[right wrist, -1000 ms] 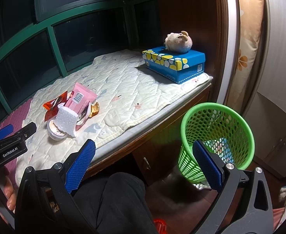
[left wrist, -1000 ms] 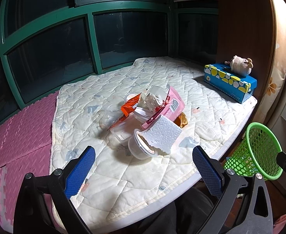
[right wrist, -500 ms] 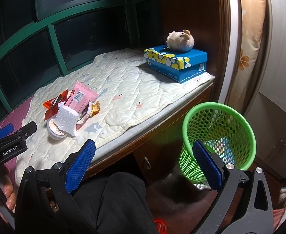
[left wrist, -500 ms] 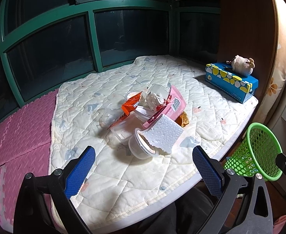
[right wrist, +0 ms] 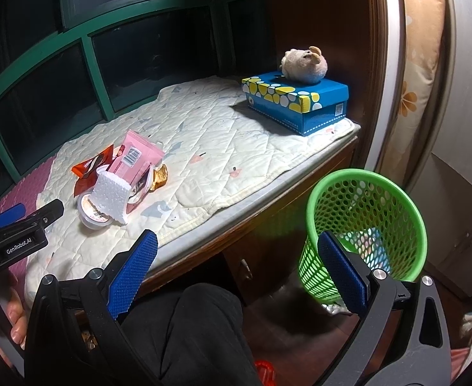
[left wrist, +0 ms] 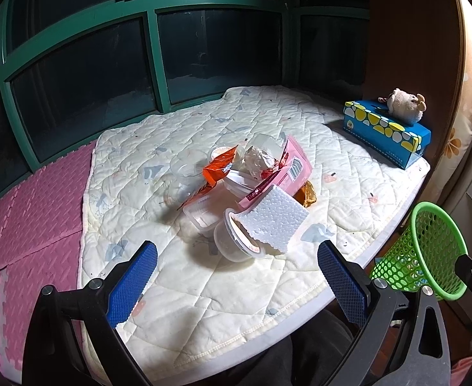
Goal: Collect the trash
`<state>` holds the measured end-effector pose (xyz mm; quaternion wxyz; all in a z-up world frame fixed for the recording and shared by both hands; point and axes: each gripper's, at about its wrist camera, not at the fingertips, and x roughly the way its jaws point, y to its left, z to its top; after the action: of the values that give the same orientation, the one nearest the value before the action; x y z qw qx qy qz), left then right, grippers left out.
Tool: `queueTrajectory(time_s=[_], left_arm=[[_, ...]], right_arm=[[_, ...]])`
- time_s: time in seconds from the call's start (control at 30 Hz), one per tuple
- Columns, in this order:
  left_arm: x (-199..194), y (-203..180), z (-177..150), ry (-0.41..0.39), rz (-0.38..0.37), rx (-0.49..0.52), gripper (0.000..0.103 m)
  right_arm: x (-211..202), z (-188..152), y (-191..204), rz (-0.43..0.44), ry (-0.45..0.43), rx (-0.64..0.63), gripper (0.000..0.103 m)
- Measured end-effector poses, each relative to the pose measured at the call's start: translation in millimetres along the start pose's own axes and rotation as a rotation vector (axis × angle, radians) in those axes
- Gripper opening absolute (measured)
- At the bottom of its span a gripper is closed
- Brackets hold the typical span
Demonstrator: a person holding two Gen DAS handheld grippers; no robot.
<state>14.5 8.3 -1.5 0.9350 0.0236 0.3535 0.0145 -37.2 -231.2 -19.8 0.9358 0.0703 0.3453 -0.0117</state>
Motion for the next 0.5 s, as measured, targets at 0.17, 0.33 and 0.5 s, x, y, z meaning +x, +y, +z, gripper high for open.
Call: queueTrajectory(time_s=[0.17, 0.33, 0.5], left_arm=[[4, 0, 2, 0.007, 0.002, 0.001, 0.097], [9, 3, 4, 0.012, 0.004, -0.002, 0.097], [13, 5, 7, 0.018, 0.004, 0.001, 0.097]], right_arm=[[3, 3, 1, 0.004, 0.002, -0.006, 0.099], [8, 4, 2, 0.009, 0.008, -0.008, 0.099], [13, 6, 7, 0.016, 0.014, -0.023, 0.099]])
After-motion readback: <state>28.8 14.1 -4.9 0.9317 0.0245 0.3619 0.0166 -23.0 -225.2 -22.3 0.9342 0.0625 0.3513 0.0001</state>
